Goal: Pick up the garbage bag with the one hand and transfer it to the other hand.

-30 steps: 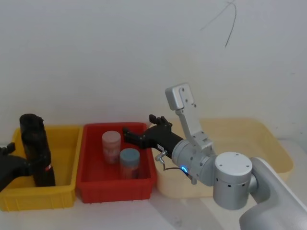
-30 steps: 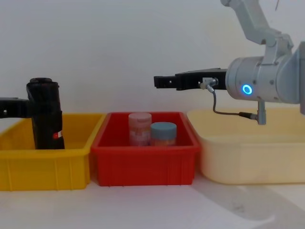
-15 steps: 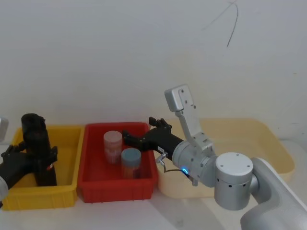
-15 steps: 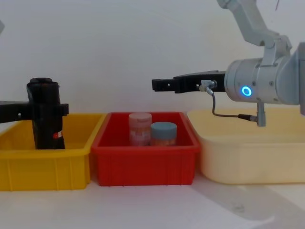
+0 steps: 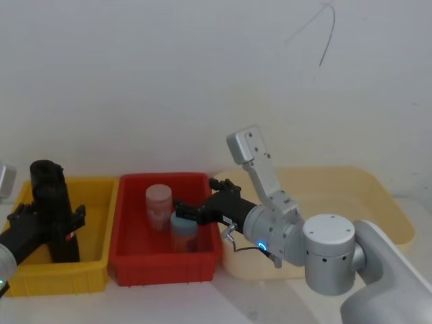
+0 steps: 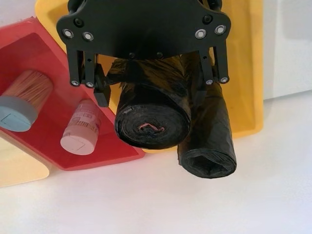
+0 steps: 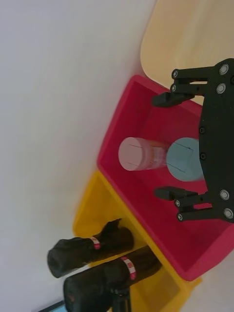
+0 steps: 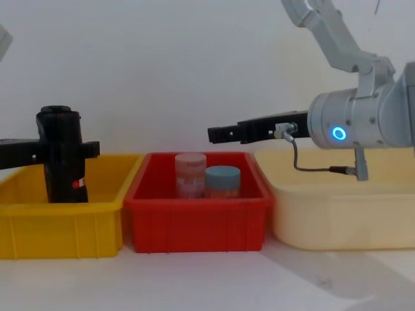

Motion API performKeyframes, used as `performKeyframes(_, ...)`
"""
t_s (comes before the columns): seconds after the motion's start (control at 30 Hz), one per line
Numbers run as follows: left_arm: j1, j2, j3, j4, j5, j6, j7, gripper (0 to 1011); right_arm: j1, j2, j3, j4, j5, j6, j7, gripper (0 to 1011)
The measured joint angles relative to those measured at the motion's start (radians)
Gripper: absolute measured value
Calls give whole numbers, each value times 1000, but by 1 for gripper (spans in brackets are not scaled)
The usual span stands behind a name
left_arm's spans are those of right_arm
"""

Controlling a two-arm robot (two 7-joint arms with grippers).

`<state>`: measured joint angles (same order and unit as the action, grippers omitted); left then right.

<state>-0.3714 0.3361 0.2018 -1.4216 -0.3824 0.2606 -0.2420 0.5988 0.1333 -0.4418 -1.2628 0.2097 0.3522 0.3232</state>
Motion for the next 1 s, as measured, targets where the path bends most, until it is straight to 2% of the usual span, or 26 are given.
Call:
performKeyframes(0.57, -8, -5, 2, 13, -1, -5, -6, 1001, 33, -2, -34, 30, 0, 64, 49, 1000)
performKeyframes(1.0, -9, -6, 2, 16, -1, -6, -8, 1002, 55, -12, -57, 82, -1, 69, 58, 1000)
